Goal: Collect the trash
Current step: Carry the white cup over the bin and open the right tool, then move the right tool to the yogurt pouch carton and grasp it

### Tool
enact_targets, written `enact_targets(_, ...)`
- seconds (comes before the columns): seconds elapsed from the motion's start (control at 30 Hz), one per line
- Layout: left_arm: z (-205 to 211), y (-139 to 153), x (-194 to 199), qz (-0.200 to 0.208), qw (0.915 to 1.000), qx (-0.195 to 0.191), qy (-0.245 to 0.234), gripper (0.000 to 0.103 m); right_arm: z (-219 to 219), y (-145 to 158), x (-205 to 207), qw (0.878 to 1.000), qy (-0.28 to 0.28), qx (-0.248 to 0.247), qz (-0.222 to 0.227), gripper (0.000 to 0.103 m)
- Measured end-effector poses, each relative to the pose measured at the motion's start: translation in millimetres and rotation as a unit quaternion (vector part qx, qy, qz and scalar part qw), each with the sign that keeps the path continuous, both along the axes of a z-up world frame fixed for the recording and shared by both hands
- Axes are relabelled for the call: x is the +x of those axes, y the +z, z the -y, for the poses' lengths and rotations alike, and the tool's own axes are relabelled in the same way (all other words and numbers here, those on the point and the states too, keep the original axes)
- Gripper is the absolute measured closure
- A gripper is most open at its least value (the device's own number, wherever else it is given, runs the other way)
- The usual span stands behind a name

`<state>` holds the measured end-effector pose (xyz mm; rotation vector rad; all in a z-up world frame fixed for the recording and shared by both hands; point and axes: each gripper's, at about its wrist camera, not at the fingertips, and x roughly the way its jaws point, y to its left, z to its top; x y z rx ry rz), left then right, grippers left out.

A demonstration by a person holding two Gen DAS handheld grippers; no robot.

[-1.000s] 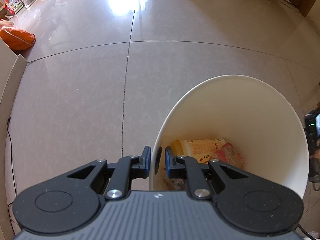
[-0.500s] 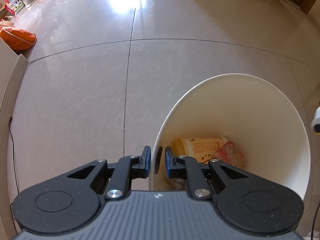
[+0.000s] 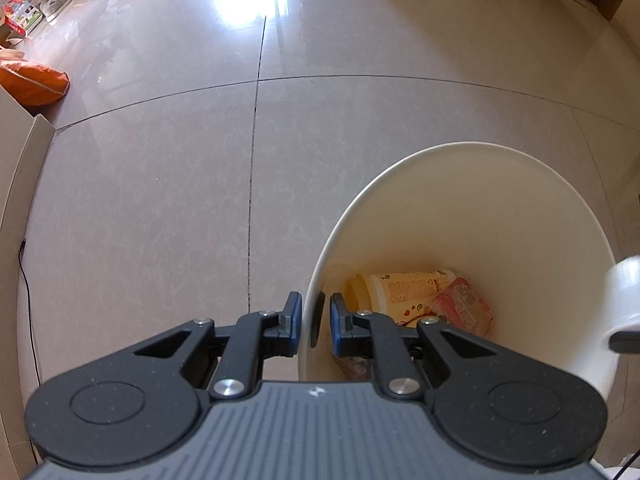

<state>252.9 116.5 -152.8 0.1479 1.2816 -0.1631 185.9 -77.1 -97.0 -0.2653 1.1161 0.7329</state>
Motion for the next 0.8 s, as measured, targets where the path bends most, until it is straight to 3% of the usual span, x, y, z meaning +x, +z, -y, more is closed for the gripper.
enact_targets(0.03,0.2,-0.2,0.3,0.0,1.0,0.0,0.0,0.09,-2.3,-0.4,-1.5,1.0,0.0,-0.001,0.001,0.045)
enact_targets(0.17,1.4,-0.2,0.6,-0.001,1.0,0.003,-0.003,0.09,-4.4,3.9,-3.8,1.0,0.0,0.006,0.007,0.038)
enact_targets(0.23,2.2,-0.5,0.6,-0.001,1.0,0.004,-0.002,0.09,-2.0,3.8,-4.7,1.0,-0.005,0.001,0.019,0.029)
enact_targets(0.63,3.5,0.3,1.1,-0.002,1.0,0.005,-0.001,0.09,76.9,-10.0,0.9,0.995,-0.097,-0.002,0.029,0.022)
enact_targets(0.8,1.8,1.1,0.7,-0.001,1.0,0.003,0.002,0.09,120.6,-37.2,-8.8,0.992,-0.113,-0.016,0.054,0.011)
